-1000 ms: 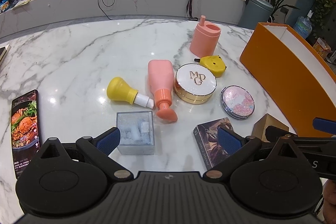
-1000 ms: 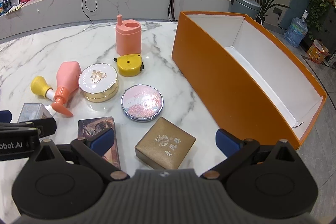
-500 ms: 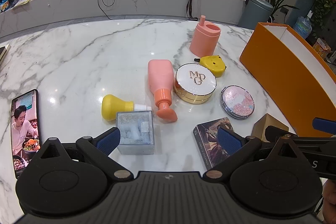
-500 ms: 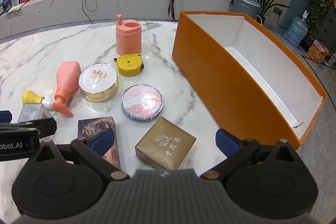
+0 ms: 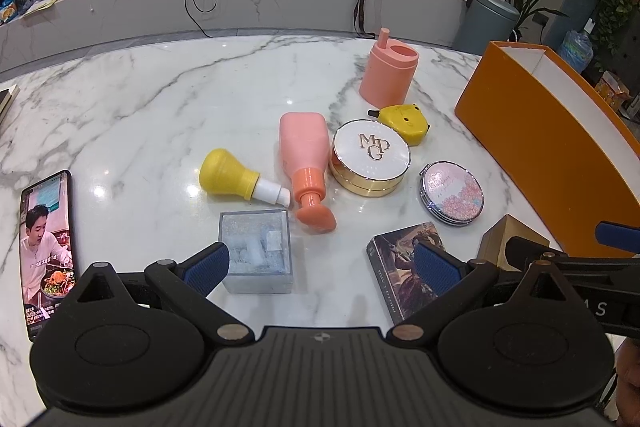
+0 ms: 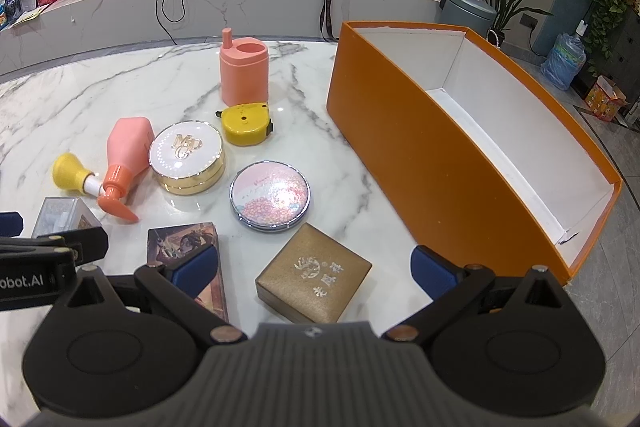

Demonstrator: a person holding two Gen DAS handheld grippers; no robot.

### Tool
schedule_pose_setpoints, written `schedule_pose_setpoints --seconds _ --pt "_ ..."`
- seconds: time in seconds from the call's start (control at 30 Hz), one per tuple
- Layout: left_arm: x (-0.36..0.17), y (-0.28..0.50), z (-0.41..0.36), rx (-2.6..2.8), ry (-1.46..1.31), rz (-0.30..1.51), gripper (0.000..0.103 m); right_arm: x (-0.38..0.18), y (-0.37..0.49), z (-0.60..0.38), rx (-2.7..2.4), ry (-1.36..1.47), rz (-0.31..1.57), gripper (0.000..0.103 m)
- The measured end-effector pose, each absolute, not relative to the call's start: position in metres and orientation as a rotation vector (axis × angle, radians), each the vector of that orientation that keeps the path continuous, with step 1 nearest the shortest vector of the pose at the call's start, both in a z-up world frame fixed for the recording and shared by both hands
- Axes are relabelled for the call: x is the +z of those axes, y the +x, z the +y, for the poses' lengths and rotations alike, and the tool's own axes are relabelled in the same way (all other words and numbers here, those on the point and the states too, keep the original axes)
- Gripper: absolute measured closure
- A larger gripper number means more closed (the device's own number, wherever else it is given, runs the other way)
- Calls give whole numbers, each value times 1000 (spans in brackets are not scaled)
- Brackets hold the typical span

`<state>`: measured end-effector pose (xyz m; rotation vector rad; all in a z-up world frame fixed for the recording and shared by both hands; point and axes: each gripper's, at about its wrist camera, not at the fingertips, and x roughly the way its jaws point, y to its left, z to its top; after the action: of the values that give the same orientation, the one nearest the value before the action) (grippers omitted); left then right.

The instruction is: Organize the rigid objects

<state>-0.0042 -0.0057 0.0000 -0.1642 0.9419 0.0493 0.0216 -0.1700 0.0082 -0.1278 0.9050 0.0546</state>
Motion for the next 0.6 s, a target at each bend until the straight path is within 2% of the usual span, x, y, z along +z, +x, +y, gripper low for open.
schedule_pose_setpoints --seconds 0.6 --pt "-3 -1 -4 52 -159 947 0 11 23 -176 69 -139 890 2"
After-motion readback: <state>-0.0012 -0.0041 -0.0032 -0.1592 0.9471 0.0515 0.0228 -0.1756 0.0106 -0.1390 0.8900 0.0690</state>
